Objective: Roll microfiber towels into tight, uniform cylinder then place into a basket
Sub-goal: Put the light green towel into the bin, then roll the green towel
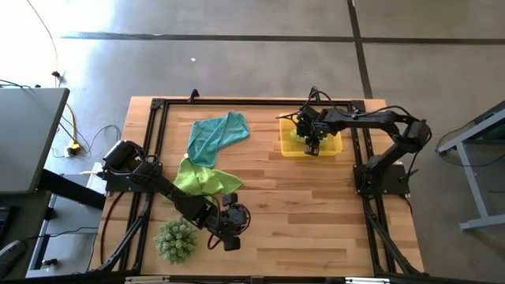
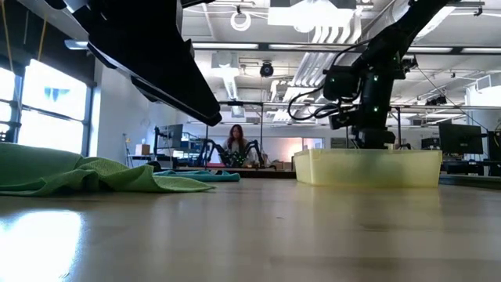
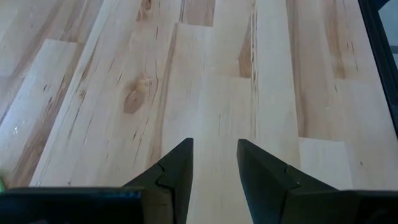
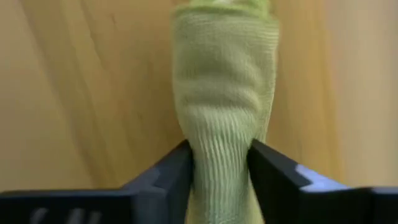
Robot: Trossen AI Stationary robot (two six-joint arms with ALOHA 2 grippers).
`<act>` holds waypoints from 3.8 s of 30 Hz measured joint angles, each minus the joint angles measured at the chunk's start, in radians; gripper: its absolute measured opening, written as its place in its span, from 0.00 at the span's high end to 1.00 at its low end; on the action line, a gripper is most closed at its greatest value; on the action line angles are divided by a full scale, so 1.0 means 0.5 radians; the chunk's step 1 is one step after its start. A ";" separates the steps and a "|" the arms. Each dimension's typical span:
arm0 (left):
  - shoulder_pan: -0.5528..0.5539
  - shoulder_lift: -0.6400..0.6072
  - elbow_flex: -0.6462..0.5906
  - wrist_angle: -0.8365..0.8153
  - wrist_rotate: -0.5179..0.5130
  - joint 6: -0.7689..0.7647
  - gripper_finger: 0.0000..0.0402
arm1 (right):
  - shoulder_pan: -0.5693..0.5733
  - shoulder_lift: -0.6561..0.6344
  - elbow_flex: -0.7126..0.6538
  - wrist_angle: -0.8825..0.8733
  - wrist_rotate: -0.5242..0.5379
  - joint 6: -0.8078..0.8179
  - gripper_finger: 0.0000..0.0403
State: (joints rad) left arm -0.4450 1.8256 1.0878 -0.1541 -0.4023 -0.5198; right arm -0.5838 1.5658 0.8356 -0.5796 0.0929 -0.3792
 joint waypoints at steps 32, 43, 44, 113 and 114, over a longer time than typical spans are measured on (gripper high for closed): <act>0.172 -0.465 -0.004 -1.079 0.040 0.296 0.72 | 0.688 -0.008 0.867 -0.606 -0.096 0.910 0.53; 0.360 -0.768 -0.404 -1.188 -0.043 0.270 0.72 | 1.185 -0.001 0.860 -0.259 0.023 1.126 0.53; 0.378 -0.789 -0.450 -1.115 -0.043 0.218 0.72 | 1.210 -0.001 0.853 -0.262 0.051 1.125 0.53; 0.074 -0.217 -0.636 0.659 0.740 -0.285 0.72 | 1.789 0.746 0.851 0.250 0.094 0.575 0.53; 0.054 -0.217 -0.636 0.639 0.735 -0.309 0.72 | 1.802 0.766 0.851 0.262 0.092 0.572 0.53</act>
State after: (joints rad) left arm -0.4182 1.7168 0.7696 0.1654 -0.0346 -0.6741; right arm 0.3171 1.9489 1.2610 -0.4488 0.1390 -0.0930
